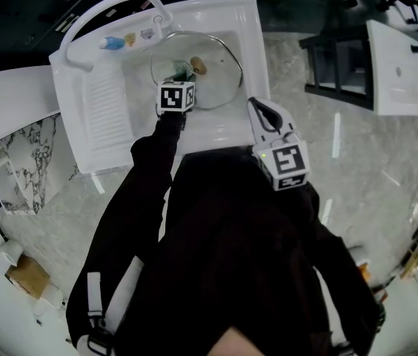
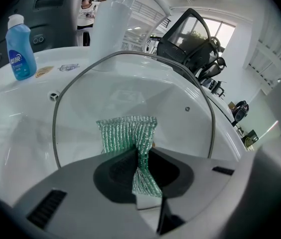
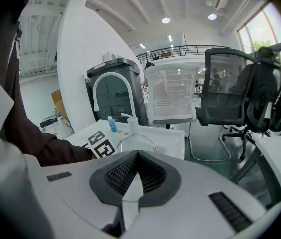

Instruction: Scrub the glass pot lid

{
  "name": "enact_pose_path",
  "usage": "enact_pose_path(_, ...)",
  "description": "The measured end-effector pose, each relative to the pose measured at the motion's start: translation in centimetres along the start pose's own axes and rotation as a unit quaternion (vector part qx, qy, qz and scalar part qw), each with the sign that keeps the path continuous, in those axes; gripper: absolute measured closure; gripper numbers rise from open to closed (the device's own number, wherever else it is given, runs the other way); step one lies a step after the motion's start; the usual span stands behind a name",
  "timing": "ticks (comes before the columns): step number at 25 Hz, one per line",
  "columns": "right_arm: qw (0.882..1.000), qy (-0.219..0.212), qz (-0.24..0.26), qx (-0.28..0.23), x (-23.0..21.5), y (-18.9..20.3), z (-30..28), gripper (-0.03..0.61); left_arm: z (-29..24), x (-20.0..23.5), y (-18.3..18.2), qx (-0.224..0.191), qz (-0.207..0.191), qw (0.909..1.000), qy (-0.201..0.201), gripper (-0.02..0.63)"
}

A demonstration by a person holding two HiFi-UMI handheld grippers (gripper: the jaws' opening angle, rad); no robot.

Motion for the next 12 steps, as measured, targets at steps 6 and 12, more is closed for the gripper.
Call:
enact_pose_path(6, 1.000, 0.005, -0.003, -0.003, -0.2, 0.0, 0.4, 0.577, 0.0, -0.9, -0.1, 0.001, -0.006, 1.0000, 0.006, 0.551)
enact_pose_path(12, 1.000, 0.006, -0.003, -0.007, -0.5, 0.0, 0.6, 0.577, 0.0, -1.8, -0.4, 0.003, -0.009, 0.9999, 0.011, 0.551)
Point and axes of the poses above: the fingertips, and each gripper's own axes: z backward along the fingers, x to its left, y out of its underside, the point moved 10 cm from there along z, backward along the fingers, and after that the axes turned 10 degrees about -y, right-handed, at the moved point
